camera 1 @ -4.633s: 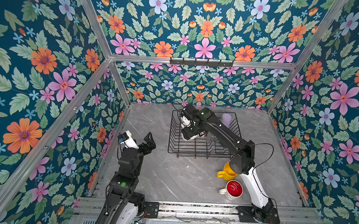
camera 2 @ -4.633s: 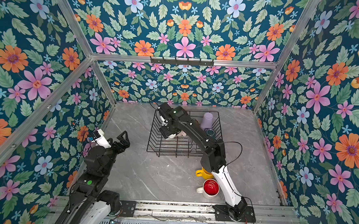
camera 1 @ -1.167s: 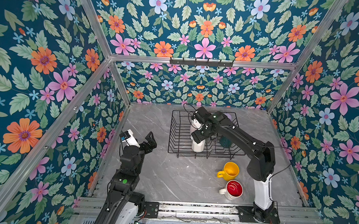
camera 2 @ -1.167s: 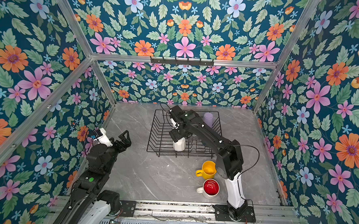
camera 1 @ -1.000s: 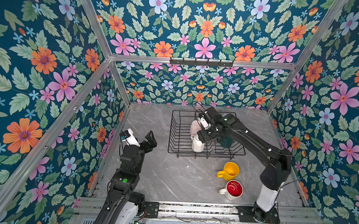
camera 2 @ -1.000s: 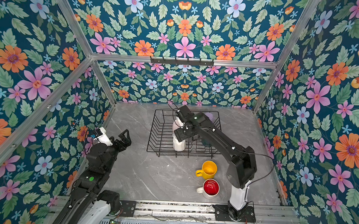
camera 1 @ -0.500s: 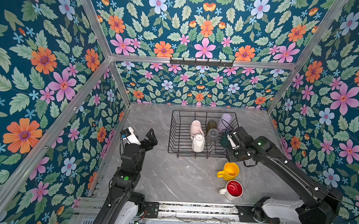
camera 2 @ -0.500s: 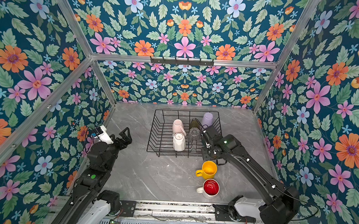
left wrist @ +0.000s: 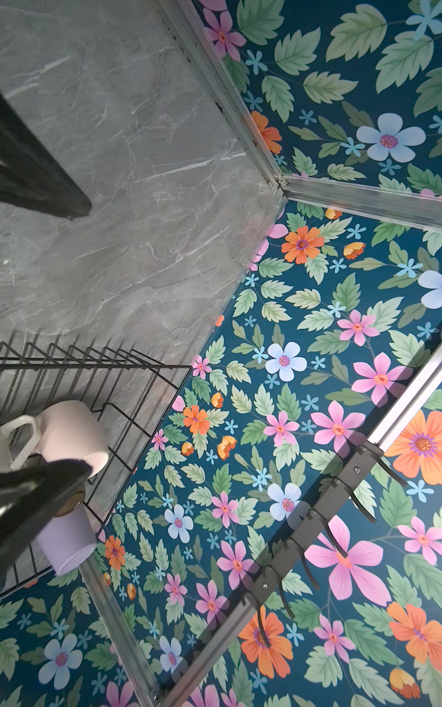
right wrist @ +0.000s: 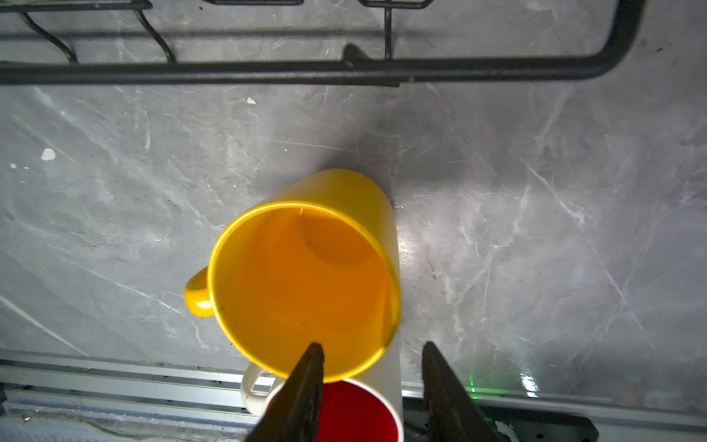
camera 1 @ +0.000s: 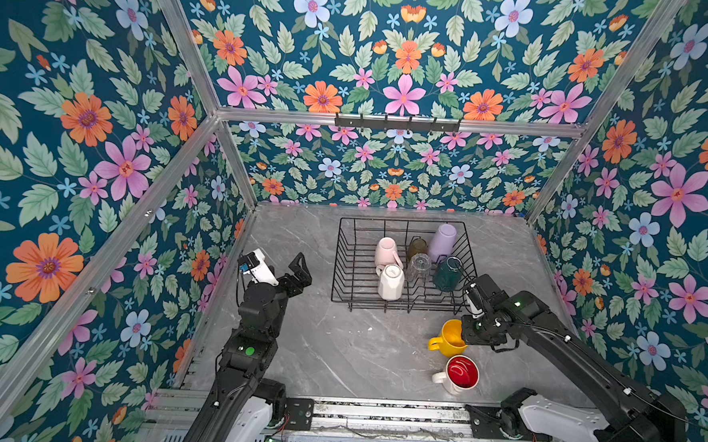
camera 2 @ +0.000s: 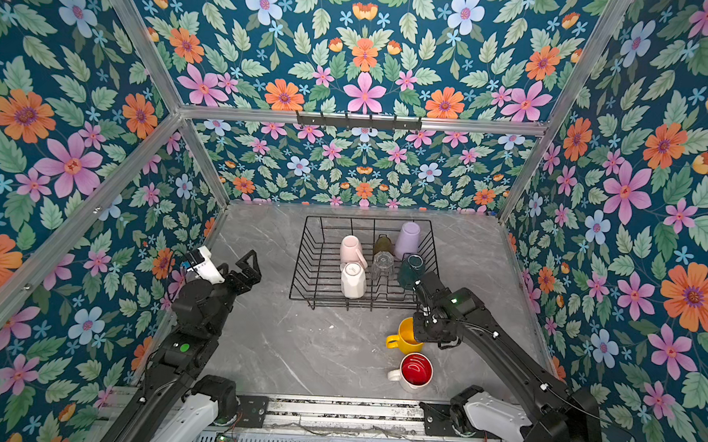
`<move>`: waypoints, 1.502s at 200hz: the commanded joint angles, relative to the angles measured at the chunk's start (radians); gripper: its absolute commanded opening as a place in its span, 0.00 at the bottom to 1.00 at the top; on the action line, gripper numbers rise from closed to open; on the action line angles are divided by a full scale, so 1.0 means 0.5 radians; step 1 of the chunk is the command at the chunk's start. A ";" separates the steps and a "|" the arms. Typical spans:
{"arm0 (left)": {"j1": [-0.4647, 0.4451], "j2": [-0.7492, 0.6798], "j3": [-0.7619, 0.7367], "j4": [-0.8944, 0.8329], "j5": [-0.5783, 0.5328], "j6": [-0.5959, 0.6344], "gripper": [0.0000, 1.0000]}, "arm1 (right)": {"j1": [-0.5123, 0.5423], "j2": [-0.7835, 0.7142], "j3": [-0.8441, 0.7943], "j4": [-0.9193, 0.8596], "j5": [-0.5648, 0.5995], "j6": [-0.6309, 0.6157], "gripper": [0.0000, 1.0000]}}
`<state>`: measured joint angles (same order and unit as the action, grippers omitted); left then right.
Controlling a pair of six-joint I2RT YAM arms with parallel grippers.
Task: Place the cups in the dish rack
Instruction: 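Move the right gripper down onto the yellow mug rim and close it, then lift the yellow mug with the right gripper toward the rack while the left approaches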
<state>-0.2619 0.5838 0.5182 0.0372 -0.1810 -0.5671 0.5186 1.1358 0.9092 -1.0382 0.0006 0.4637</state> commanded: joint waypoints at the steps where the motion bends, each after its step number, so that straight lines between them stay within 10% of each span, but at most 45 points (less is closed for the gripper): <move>1: 0.002 -0.016 0.004 0.040 0.004 0.010 1.00 | -0.024 0.029 -0.042 0.113 -0.026 0.016 0.41; 87: 0.002 -0.032 0.014 0.010 -0.009 0.014 1.00 | -0.142 0.150 -0.149 0.404 -0.059 -0.040 0.28; 148: 0.002 -0.032 0.019 -0.004 -0.027 0.025 1.00 | -0.144 0.183 -0.143 0.445 -0.104 -0.074 0.00; 225: 0.004 0.008 0.013 0.025 -0.046 0.031 1.00 | 0.135 0.260 0.074 0.438 -0.305 -0.139 0.00; 300: 0.003 -0.030 -0.063 0.276 0.239 0.137 0.99 | 0.161 0.125 0.310 0.761 -0.979 -0.028 0.00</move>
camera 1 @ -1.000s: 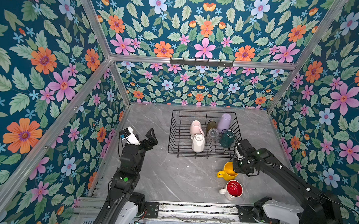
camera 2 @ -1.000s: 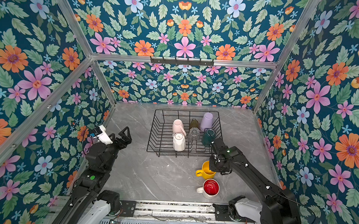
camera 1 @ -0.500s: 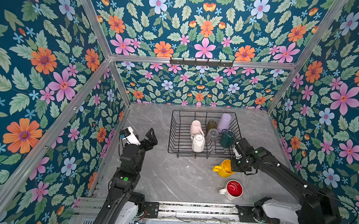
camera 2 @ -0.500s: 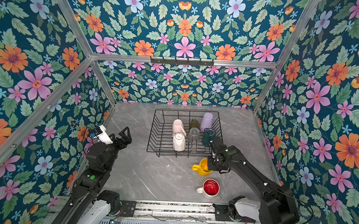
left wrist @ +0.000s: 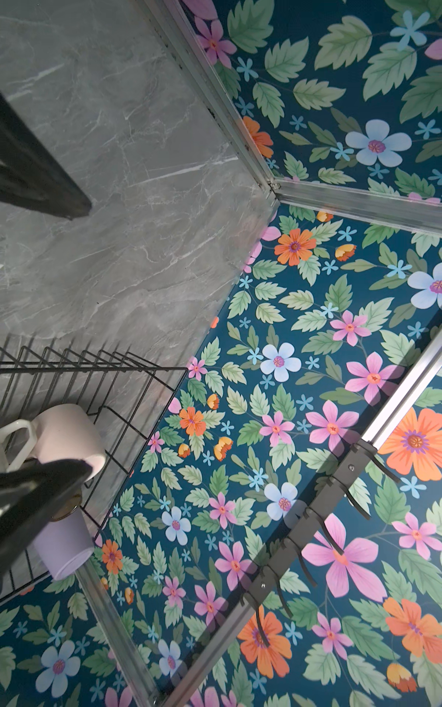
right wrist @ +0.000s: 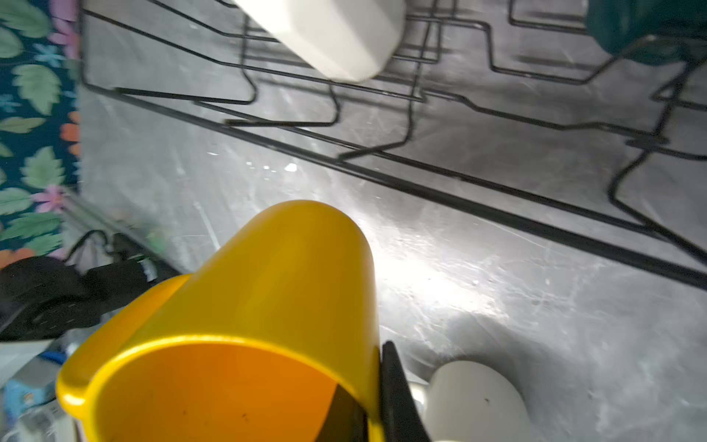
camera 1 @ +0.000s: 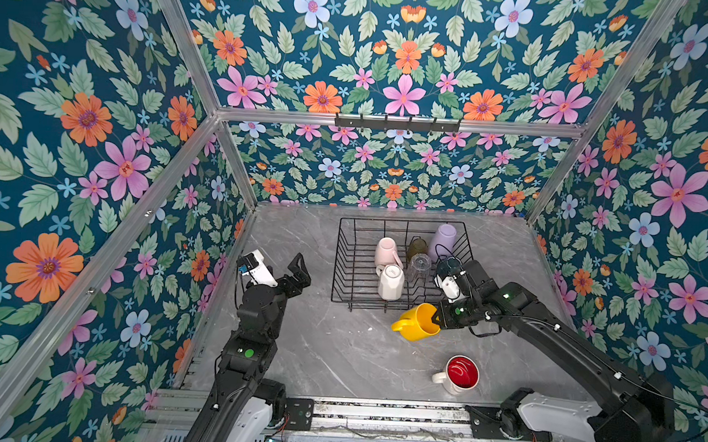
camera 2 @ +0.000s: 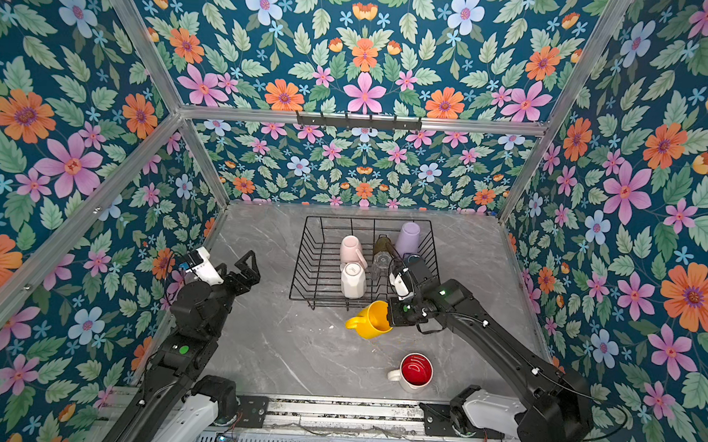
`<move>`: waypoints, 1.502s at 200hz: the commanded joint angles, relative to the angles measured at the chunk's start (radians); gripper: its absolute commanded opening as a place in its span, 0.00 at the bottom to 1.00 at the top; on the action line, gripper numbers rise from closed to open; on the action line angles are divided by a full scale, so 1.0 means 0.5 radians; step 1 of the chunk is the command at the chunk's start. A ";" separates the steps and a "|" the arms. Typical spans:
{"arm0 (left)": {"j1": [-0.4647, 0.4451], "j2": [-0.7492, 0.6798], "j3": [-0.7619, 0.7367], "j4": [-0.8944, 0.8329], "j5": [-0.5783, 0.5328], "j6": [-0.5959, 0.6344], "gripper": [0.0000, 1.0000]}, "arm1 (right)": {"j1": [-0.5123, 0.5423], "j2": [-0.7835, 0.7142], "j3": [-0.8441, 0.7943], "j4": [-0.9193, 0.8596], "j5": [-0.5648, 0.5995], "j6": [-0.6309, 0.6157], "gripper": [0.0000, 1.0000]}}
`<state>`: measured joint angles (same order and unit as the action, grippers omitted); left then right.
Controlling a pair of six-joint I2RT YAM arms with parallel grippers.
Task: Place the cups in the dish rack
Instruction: 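Lift the yellow mug with the right gripper toward the rack while the left approaches, then grasp the yellow mug with the left gripper beside the right gripper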
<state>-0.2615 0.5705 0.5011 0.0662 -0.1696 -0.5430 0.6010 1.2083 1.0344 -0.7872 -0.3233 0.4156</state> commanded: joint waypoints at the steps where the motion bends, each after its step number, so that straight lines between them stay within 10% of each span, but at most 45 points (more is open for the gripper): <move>1: 0.002 -0.003 -0.031 0.227 0.229 0.092 0.99 | -0.003 -0.020 0.063 0.266 -0.338 0.071 0.00; 126: 0.003 0.471 -0.049 1.612 2.304 -0.081 1.00 | -0.280 0.372 0.371 1.354 -1.227 0.514 0.00; 300: 0.003 0.601 0.016 1.567 2.447 -0.040 1.00 | -0.009 0.568 0.524 1.538 -1.469 0.634 0.00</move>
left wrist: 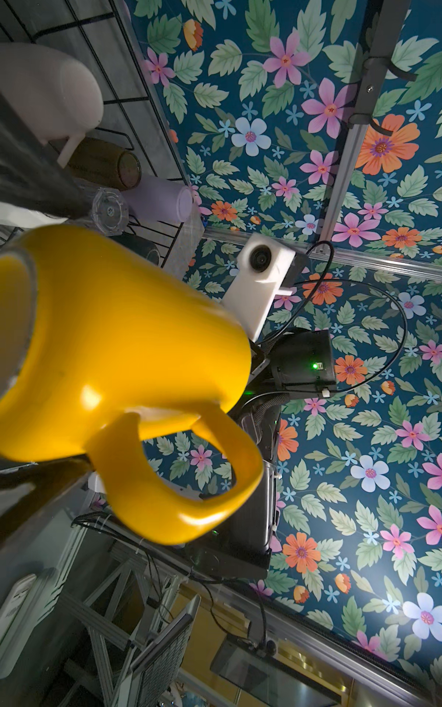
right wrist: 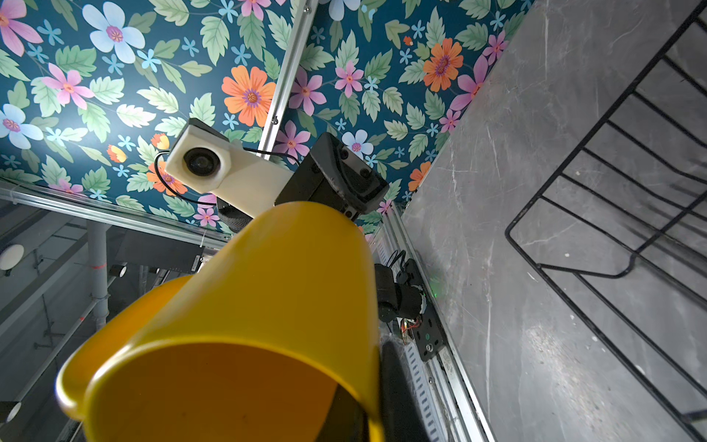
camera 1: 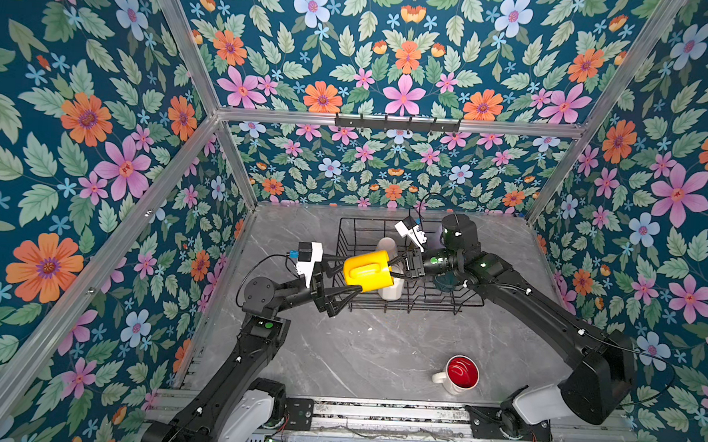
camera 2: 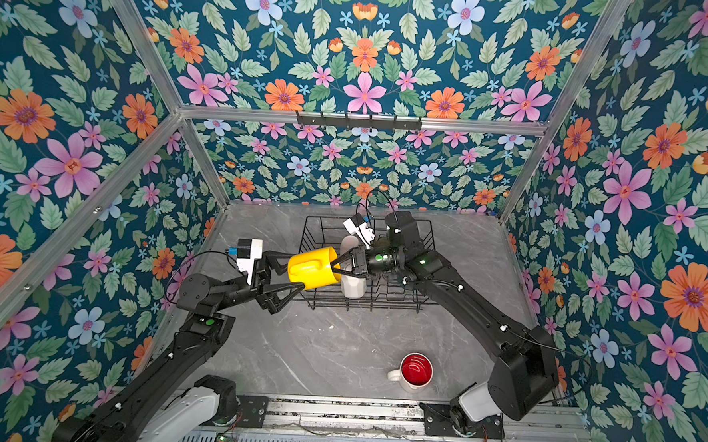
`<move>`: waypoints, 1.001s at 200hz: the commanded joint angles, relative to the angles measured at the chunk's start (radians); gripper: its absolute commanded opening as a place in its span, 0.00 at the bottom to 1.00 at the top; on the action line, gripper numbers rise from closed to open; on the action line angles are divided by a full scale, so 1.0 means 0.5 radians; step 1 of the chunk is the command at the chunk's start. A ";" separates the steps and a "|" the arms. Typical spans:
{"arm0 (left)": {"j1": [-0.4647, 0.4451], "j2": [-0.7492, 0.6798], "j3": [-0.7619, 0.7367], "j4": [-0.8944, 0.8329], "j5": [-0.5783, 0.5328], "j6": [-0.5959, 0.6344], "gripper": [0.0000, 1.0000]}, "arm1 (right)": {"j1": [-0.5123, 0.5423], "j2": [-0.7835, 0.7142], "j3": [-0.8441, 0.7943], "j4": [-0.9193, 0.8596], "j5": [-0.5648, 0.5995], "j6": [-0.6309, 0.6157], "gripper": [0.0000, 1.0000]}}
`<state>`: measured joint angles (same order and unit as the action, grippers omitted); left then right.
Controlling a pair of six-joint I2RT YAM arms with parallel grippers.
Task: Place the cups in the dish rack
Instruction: 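Grasp the yellow mug with the left gripper beside the right gripper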
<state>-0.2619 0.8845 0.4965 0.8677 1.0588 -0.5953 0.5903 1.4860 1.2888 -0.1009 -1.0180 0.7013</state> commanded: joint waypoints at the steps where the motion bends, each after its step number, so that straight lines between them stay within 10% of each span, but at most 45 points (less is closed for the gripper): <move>1: 0.003 -0.028 0.025 -0.040 -0.010 0.068 1.00 | 0.013 0.014 0.015 0.168 -0.081 0.066 0.00; 200: -0.001 -0.030 0.026 -0.037 0.036 0.054 0.94 | 0.159 0.267 0.042 0.616 -0.171 0.483 0.00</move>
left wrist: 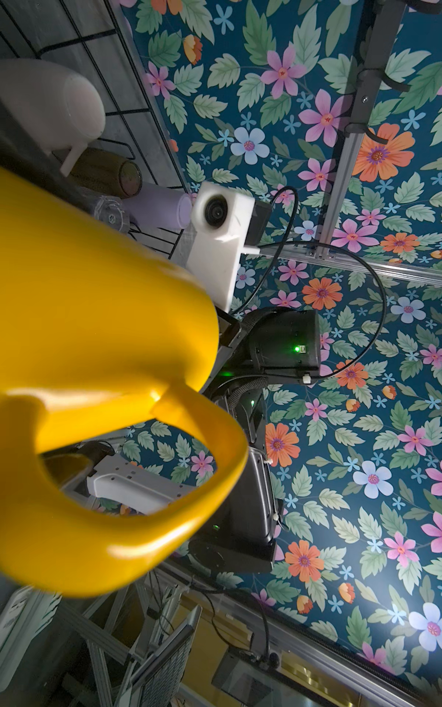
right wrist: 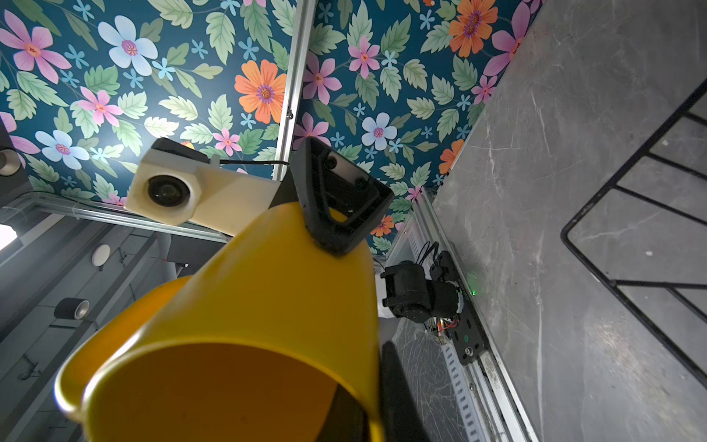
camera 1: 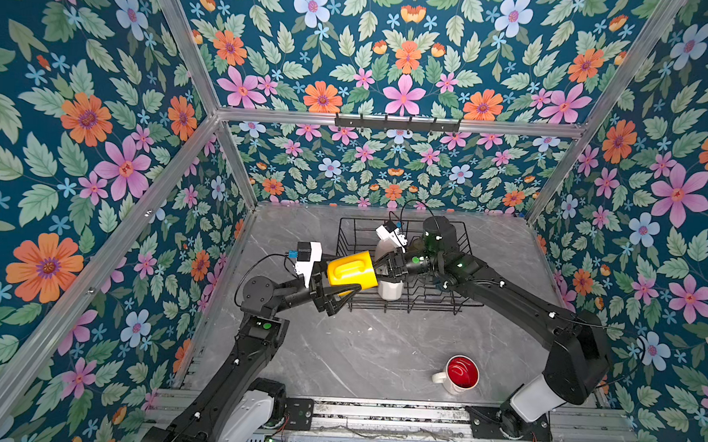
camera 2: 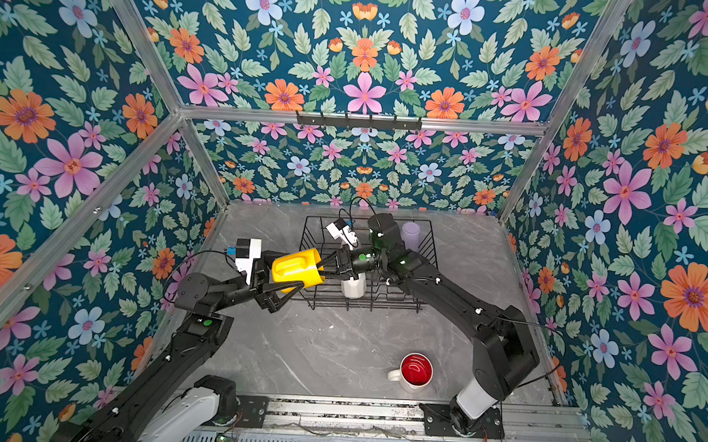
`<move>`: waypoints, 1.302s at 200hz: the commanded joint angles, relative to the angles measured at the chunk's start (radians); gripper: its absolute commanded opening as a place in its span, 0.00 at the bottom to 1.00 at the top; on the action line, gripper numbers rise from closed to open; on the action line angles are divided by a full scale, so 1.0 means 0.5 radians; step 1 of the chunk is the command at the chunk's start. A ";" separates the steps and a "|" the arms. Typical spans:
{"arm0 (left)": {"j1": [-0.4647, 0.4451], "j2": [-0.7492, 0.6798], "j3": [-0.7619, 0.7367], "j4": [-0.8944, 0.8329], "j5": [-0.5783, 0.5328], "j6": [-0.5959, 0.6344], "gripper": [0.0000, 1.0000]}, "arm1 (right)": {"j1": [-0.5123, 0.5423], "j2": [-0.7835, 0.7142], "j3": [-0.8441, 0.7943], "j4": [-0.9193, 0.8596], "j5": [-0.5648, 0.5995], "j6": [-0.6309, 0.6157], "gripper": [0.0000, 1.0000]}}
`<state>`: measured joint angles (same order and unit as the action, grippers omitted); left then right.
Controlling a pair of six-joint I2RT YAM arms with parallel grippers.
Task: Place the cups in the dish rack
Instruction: 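Grasp the yellow mug with the left gripper beside the right gripper, then open the right gripper and withdraw while the left carries the mug over the rack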
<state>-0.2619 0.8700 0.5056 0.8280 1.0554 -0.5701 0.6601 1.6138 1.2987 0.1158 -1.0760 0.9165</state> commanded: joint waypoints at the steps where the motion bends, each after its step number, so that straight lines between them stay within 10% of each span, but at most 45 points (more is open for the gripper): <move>1: -0.001 0.000 0.007 0.043 0.043 0.003 0.94 | 0.018 0.012 0.022 0.183 -0.056 0.053 0.00; 74: 0.000 0.013 0.033 0.032 0.037 0.002 0.65 | 0.035 0.045 0.035 0.204 -0.069 0.078 0.00; 145: 0.000 -0.060 0.083 -0.165 -0.047 0.090 0.00 | 0.032 0.055 0.065 0.170 -0.052 0.060 0.19; 216: 0.000 -0.125 0.358 -0.886 -0.442 0.371 0.00 | -0.207 -0.154 -0.118 -0.094 0.220 -0.136 0.62; 260: -0.001 0.049 0.715 -1.593 -0.847 0.585 0.00 | -0.300 -0.457 -0.135 -0.737 0.975 -0.693 0.76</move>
<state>-0.2623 0.8555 0.7929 0.2333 0.7792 -0.3714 0.5140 1.4452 1.2274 -0.0765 -0.8421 0.7601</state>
